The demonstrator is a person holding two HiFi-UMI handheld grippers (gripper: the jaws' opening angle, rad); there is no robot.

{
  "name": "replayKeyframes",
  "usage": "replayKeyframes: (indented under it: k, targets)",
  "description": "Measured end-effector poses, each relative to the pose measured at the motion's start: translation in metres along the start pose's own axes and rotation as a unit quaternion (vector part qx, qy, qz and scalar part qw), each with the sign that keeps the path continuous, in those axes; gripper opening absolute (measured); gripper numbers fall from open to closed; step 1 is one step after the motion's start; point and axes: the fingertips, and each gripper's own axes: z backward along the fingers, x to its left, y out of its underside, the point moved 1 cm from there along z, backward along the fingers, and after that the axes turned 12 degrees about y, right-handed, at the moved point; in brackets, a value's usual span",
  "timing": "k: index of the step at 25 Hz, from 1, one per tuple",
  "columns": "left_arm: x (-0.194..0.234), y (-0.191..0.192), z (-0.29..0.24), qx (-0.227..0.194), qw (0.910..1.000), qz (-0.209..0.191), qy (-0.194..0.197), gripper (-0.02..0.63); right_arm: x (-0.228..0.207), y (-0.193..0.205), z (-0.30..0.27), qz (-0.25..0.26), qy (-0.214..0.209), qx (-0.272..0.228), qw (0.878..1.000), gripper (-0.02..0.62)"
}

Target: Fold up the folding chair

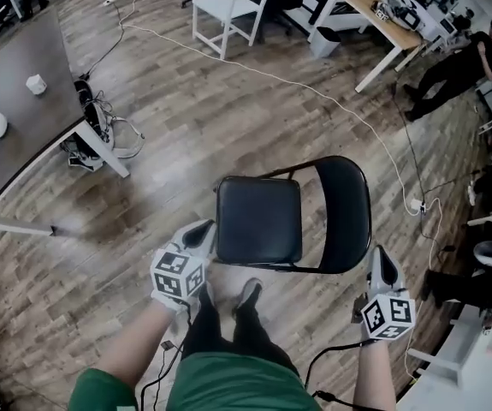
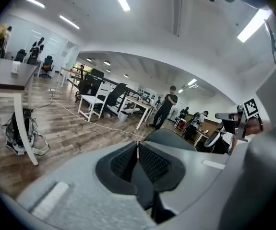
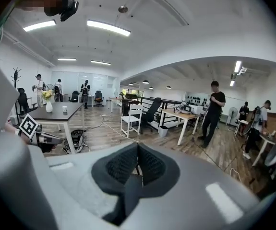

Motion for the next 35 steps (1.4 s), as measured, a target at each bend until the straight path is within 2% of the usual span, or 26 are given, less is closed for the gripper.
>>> replayKeyframes:
  k: [4, 5, 6, 8, 13, 16, 19, 22, 26, 30, 35]
  targets:
    - [0.009, 0.038, -0.021, 0.035, 0.9984, 0.044, 0.012, 0.022, -0.007, 0.016, -0.029, 0.001, -0.019, 0.007, 1.000, 0.003]
    - [0.011, 0.050, -0.024, 0.045, 0.9972, 0.059, 0.008, 0.053, -0.010, 0.021, -0.035, 0.002, -0.025, 0.010, 1.000, 0.003]
    - [0.013, 0.061, -0.026, 0.052, 0.9959, 0.074, 0.004, 0.094, -0.014, 0.025, -0.043, 0.002, -0.030, 0.013, 0.999, 0.003]
    - [0.017, 0.079, -0.032, 0.062, 0.9933, 0.098, -0.007, 0.124, -0.023, 0.031, -0.060, 0.000, -0.038, 0.017, 0.999, 0.003]
    - [0.033, 0.110, -0.051, 0.083, 0.9881, 0.122, -0.044, 0.140, -0.041, 0.035, -0.093, -0.009, -0.064, 0.018, 0.998, 0.003]
    - [0.045, 0.129, -0.059, 0.085, 0.9839, 0.148, -0.052, 0.168, -0.036, 0.037, -0.104, 0.004, -0.088, 0.018, 0.996, 0.003]
    - [0.059, 0.150, -0.069, 0.069, 0.9789, 0.188, -0.041, 0.207, -0.032, 0.045, -0.113, 0.016, -0.097, 0.025, 0.995, 0.003]
    - [0.084, 0.187, -0.079, 0.076, 0.9725, 0.218, -0.027, 0.249, -0.021, 0.052, -0.125, 0.029, -0.094, 0.029, 0.995, 0.003]
    - [0.130, 0.247, -0.091, 0.097, 0.9605, 0.259, -0.034, 0.273, -0.021, 0.061, -0.147, 0.035, -0.065, 0.030, 0.997, 0.003]
    - [0.166, 0.285, -0.102, 0.104, 0.9548, 0.276, -0.034, 0.284, -0.036, 0.069, -0.170, 0.038, -0.027, 0.032, 0.998, 0.003]
    - [0.194, 0.330, -0.123, 0.115, 0.9486, 0.295, -0.018, 0.300, -0.047, 0.083, -0.196, 0.035, -0.017, 0.039, 0.998, 0.003]
